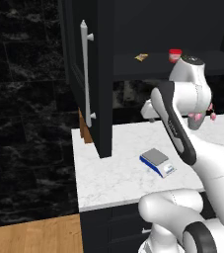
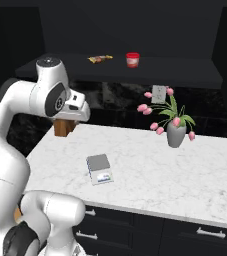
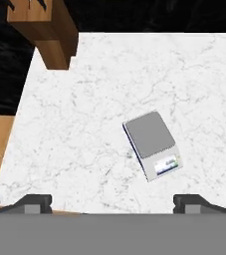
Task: Pick the jam and place it on the digital scale for weighing, and close the cabinet.
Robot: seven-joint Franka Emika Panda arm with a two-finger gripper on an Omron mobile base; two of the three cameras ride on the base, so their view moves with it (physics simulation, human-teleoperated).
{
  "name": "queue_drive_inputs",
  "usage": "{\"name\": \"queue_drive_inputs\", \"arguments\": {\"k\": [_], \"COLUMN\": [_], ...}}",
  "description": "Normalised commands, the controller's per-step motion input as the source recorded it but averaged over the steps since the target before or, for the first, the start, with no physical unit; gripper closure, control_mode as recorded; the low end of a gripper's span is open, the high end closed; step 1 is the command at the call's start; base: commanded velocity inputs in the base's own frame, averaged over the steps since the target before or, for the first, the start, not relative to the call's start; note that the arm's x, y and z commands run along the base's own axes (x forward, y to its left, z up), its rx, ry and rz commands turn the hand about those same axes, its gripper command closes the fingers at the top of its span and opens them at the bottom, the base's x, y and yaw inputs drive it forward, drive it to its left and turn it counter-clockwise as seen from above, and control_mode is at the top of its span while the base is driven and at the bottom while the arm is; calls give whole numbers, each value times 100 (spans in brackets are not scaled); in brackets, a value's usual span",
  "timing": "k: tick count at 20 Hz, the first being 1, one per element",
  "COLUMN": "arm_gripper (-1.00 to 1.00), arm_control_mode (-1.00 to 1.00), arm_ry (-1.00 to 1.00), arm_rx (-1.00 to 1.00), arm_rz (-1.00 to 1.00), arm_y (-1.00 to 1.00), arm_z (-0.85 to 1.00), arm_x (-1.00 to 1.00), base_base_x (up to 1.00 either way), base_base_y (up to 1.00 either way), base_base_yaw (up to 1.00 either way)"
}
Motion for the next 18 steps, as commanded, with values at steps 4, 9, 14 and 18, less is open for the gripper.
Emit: {"name": "queue_drive_inputs", "arguments": {"k": [4,9,14,18], "arm_gripper": [-100,-100,-100,-100], "arm_control_mode": [-100,-100,-100,-100], "arm_ry": [-21,-12,-10,-17], "arm_rx": [0,0,0,0], "arm_rz": [0,0,0,0], "arm_y": [0,-1,-3,0], "arm_z": [35,39,47,54], "arm_x": [-38,-32,-17,-19], "base_base_x": [0,0,0,0], "base_base_y": [0,0,0,0], "base_base_yaw": [0,0,0,0]}}
